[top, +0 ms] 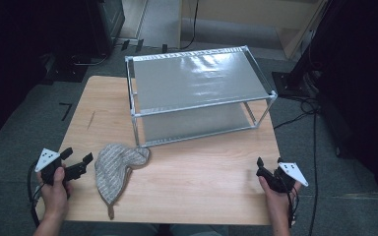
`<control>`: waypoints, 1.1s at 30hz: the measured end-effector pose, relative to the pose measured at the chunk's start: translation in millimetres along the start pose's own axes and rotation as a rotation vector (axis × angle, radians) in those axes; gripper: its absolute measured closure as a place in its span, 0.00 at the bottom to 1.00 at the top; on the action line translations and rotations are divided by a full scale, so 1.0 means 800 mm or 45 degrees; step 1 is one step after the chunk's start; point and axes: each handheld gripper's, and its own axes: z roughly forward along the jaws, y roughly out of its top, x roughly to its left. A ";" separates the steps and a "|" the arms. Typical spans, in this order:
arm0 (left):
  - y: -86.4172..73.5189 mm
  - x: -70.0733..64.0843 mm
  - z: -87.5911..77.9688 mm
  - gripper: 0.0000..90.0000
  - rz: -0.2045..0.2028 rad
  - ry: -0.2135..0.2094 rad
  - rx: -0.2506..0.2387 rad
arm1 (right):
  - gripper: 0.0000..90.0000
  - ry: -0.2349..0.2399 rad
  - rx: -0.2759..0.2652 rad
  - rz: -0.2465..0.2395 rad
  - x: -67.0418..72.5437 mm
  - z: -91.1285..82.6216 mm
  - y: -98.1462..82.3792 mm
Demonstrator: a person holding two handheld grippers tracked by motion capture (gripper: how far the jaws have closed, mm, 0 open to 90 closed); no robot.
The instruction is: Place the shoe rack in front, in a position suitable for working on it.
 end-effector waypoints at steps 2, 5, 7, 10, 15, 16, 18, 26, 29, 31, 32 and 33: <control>0.000 0.000 0.000 0.14 -0.002 -0.003 0.002 | 0.24 0.003 0.000 0.000 0.000 0.000 0.000; 0.003 -0.002 0.004 0.14 0.007 -0.014 0.025 | 0.24 0.009 -0.005 -0.021 0.002 -0.001 -0.001; 0.004 -0.005 0.007 0.14 0.022 -0.018 0.029 | 0.24 0.015 -0.005 -0.039 0.003 -0.001 -0.001; 0.008 -0.008 0.009 0.14 -0.021 -0.087 0.029 | 0.24 0.022 -0.003 -0.058 0.006 -0.001 0.000; 0.014 -0.024 0.012 0.11 0.006 -0.169 0.023 | 0.24 0.028 0.004 -0.087 0.009 -0.002 0.000; 0.014 -0.024 0.012 0.11 0.006 -0.169 0.023 | 0.24 0.028 0.005 -0.085 0.010 -0.002 0.000; 0.017 -0.033 0.011 0.11 0.039 -0.195 0.023 | 0.24 0.030 0.008 -0.095 0.011 -0.003 -0.001; 0.017 -0.068 0.016 0.10 0.162 -0.321 0.097 | 0.24 0.058 0.032 -0.126 0.024 -0.006 -0.002; 0.014 -0.076 0.023 0.16 0.182 -0.309 0.144 | 0.24 0.083 0.036 -0.125 0.033 -0.005 -0.001; 0.012 -0.080 0.025 0.23 0.181 -0.286 0.140 | 0.24 0.101 0.037 -0.136 0.041 -0.004 0.000; 0.012 -0.082 0.024 0.34 0.182 -0.268 0.132 | 0.24 0.116 0.039 -0.135 0.045 -0.004 0.000; 0.012 -0.082 0.023 0.44 0.175 -0.280 0.123 | 0.24 0.132 0.038 -0.137 0.052 -0.004 0.001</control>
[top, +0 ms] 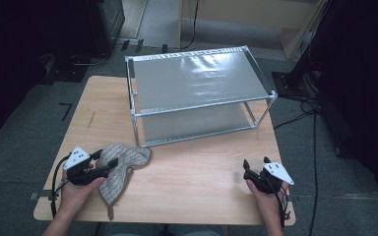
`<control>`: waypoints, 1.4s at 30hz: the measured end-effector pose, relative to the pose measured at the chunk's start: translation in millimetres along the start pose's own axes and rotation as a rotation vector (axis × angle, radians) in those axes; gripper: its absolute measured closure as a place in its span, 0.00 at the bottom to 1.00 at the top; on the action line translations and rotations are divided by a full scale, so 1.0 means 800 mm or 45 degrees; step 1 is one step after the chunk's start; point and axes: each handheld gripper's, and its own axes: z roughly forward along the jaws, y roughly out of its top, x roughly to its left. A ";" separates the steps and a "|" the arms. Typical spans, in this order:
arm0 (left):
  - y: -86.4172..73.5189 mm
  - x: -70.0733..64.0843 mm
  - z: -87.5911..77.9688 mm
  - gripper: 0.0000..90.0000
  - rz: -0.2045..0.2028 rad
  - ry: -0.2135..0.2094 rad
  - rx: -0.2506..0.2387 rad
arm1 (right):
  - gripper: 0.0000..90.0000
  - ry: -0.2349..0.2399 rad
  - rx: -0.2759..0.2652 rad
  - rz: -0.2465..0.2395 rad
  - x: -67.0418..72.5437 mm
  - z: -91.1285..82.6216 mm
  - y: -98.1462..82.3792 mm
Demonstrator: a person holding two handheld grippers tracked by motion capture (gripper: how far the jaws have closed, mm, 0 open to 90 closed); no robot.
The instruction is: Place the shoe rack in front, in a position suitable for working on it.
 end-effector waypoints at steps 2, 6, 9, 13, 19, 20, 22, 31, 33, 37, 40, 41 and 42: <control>-0.001 -0.002 -0.002 0.64 0.010 -0.024 -0.023 | 0.24 0.025 -0.006 -0.015 0.010 0.001 0.002; 0.002 -0.008 -0.011 0.84 0.046 -0.068 -0.088 | 0.24 0.097 -0.017 -0.037 0.037 0.001 0.007; 0.007 -0.016 -0.014 0.87 0.065 -0.096 -0.144 | 0.24 0.155 -0.034 -0.049 0.055 -0.001 0.012; 0.015 -0.029 -0.014 0.88 0.083 -0.139 -0.197 | 0.24 0.250 -0.065 -0.062 0.087 -0.008 0.021; 0.025 -0.047 -0.012 0.89 0.083 -0.219 -0.248 | 0.23 0.363 -0.098 -0.095 0.123 -0.016 0.030; 0.030 -0.055 -0.010 0.89 0.091 -0.243 -0.261 | 0.22 0.377 -0.106 -0.098 0.130 -0.017 0.032; 0.033 -0.063 -0.008 0.89 0.109 -0.256 -0.273 | 0.20 0.400 -0.116 -0.085 0.139 -0.018 0.034; 0.044 -0.093 0.004 0.89 0.156 -0.341 -0.290 | 0.16 0.597 -0.156 -0.112 0.186 -0.029 0.041; 0.046 -0.104 0.005 0.89 0.179 -0.375 -0.291 | 0.15 0.668 -0.160 -0.145 0.207 -0.031 0.040; 0.048 -0.116 0.008 0.89 0.198 -0.412 -0.293 | 0.13 0.726 -0.157 -0.164 0.228 -0.031 0.039; 0.049 -0.124 0.010 0.89 0.203 -0.440 -0.292 | 0.10 0.770 -0.153 -0.182 0.244 -0.028 0.036; 0.049 -0.127 0.011 0.89 0.206 -0.448 -0.292 | 0.08 0.773 -0.156 -0.192 0.248 -0.028 0.036; 0.049 -0.129 0.012 0.89 0.206 -0.460 -0.289 | 0.06 0.770 -0.156 -0.196 0.253 -0.027 0.035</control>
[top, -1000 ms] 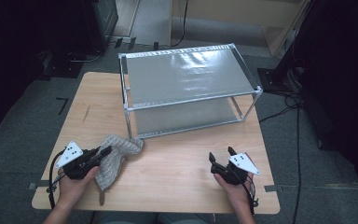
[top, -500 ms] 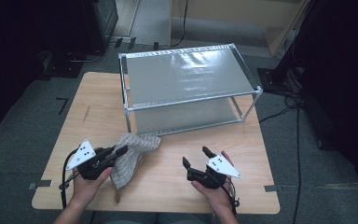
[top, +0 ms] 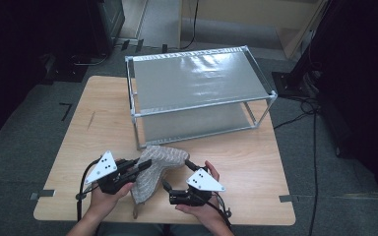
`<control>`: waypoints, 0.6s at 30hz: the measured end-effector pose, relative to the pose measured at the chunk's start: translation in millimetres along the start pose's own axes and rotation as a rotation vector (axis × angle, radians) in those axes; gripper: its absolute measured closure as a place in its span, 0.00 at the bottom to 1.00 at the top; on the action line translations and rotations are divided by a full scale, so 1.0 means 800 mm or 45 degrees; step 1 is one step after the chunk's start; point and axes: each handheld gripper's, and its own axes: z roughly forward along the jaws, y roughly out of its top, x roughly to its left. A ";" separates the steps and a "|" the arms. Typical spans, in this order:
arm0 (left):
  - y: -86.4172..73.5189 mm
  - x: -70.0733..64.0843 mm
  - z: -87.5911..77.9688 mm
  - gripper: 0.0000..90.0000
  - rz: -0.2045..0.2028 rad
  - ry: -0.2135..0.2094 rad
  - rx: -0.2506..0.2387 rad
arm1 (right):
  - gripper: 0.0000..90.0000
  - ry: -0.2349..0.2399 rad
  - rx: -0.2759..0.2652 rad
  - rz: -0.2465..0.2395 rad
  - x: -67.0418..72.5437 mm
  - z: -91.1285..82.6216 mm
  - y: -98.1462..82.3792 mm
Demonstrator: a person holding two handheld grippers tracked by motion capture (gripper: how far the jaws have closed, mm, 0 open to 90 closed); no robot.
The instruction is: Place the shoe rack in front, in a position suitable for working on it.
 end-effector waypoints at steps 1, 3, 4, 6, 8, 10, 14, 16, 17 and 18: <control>0.000 -0.001 0.001 0.89 -0.003 -0.011 0.001 | 0.05 0.003 0.000 -0.004 0.004 0.003 0.000; 0.000 -0.004 0.005 0.89 -0.005 -0.036 0.009 | 0.03 0.016 0.003 -0.019 0.008 0.007 -0.001; 0.000 -0.006 0.008 0.89 -0.008 -0.050 0.012 | 0.03 0.024 0.008 -0.023 0.011 0.010 -0.001; -0.001 -0.010 0.011 0.89 -0.007 -0.076 0.016 | 0.02 0.027 0.014 -0.029 0.016 0.016 -0.003; -0.002 -0.014 0.014 0.89 0.007 -0.097 0.015 | 0.02 0.033 0.027 -0.029 0.020 0.022 -0.005; -0.001 -0.017 0.014 0.88 0.007 -0.123 0.011 | 0.04 0.039 0.029 -0.040 0.021 0.026 -0.006; -0.002 -0.017 0.015 0.88 -0.010 -0.171 -0.003 | 0.34 0.043 0.003 -0.056 0.023 0.023 -0.008; -0.002 -0.017 0.016 0.88 -0.016 -0.178 -0.004 | 0.53 0.053 -0.015 -0.072 0.025 0.021 -0.009; -0.002 -0.017 0.016 0.88 -0.018 -0.176 -0.005 | 0.65 0.059 -0.020 -0.079 0.025 0.020 -0.009; -0.002 -0.016 0.016 0.87 -0.020 -0.174 -0.005 | 0.74 0.061 -0.018 -0.082 0.025 0.019 -0.010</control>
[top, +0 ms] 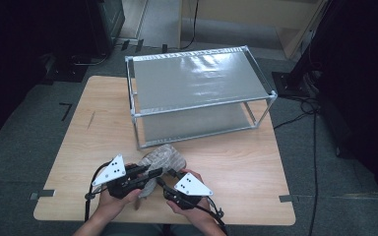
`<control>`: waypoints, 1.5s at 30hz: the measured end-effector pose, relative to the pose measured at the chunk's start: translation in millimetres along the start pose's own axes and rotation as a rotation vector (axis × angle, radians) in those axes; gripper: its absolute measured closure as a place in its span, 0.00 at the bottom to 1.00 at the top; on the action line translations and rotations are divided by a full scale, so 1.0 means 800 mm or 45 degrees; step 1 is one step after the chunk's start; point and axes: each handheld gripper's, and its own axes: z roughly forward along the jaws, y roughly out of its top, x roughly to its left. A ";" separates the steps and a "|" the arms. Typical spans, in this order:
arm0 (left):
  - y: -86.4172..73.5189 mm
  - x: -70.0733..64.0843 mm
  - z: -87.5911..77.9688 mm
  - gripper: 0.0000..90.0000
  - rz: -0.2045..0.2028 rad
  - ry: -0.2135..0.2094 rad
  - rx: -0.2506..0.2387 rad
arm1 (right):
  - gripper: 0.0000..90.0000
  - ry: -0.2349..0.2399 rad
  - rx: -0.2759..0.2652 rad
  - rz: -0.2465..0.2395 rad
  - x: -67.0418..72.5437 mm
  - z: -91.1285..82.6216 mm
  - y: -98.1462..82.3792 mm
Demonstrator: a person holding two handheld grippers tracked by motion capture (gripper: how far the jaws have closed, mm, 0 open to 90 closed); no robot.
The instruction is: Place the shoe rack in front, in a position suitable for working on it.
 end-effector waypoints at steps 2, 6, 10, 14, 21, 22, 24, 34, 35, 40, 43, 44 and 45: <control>0.000 0.002 -0.001 0.85 -0.004 0.012 0.001 | 0.88 0.006 0.007 -0.016 -0.001 0.000 -0.001; 0.000 0.008 -0.005 0.74 -0.030 0.026 -0.012 | 0.96 0.015 0.036 -0.031 -0.004 -0.002 -0.001; 0.000 0.013 -0.008 0.67 -0.055 0.031 -0.024 | 0.97 0.000 0.046 -0.041 -0.008 -0.005 -0.002; 0.000 0.022 -0.016 0.62 -0.074 0.038 -0.047 | 0.97 -0.030 0.050 -0.046 -0.015 -0.011 -0.001; -0.002 0.038 -0.029 0.47 -0.092 0.185 -0.116 | 0.97 -0.096 0.047 -0.024 -0.032 -0.026 0.000; -0.003 0.042 -0.031 0.46 -0.093 0.219 -0.116 | 0.97 -0.108 0.043 -0.021 -0.035 -0.029 0.000; -0.005 0.050 -0.034 0.44 -0.106 0.285 -0.129 | 0.97 -0.133 0.039 -0.012 -0.041 -0.036 0.001; -0.021 0.104 -0.031 0.44 -0.157 0.607 -0.090 | 0.97 -0.279 0.017 0.048 -0.076 -0.079 -0.001; -0.021 0.104 -0.031 0.45 -0.157 0.607 -0.090 | 0.97 -0.279 0.017 0.048 -0.076 -0.079 -0.001; -0.026 0.125 -0.022 0.50 -0.145 0.678 -0.051 | 0.97 -0.400 0.026 0.110 -0.102 -0.110 -0.010; -0.027 0.133 -0.017 0.52 -0.132 0.688 -0.030 | 0.97 -0.453 0.025 0.138 -0.114 -0.126 -0.014; -0.027 0.138 -0.013 0.53 -0.126 0.708 -0.019 | 0.97 -0.471 0.030 0.153 -0.118 -0.131 -0.015; -0.028 0.140 -0.011 0.53 -0.118 0.715 -0.024 | 0.97 -0.483 0.031 0.157 -0.121 -0.135 -0.016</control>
